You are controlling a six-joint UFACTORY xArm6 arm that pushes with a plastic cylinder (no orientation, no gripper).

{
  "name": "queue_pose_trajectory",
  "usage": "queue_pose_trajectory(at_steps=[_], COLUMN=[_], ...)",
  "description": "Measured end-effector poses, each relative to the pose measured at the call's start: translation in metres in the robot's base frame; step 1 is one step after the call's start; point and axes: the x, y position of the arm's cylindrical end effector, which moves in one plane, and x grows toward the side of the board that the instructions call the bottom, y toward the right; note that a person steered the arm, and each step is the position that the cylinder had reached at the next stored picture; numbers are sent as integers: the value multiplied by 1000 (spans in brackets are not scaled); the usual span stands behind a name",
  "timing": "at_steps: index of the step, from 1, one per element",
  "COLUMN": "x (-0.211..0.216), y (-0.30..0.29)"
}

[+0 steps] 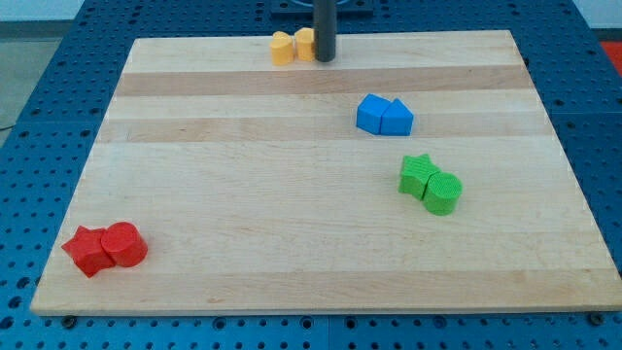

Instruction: Push the green star left to the green circle

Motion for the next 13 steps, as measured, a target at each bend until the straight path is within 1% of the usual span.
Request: queue_pose_trajectory(at_steps=[2,3,4,5,6,7,8,9,10,13], x=[34,55,57,57,47,33,31,34,41,57], y=[10,-19,-23,-16,44,133,229,300,349,351])
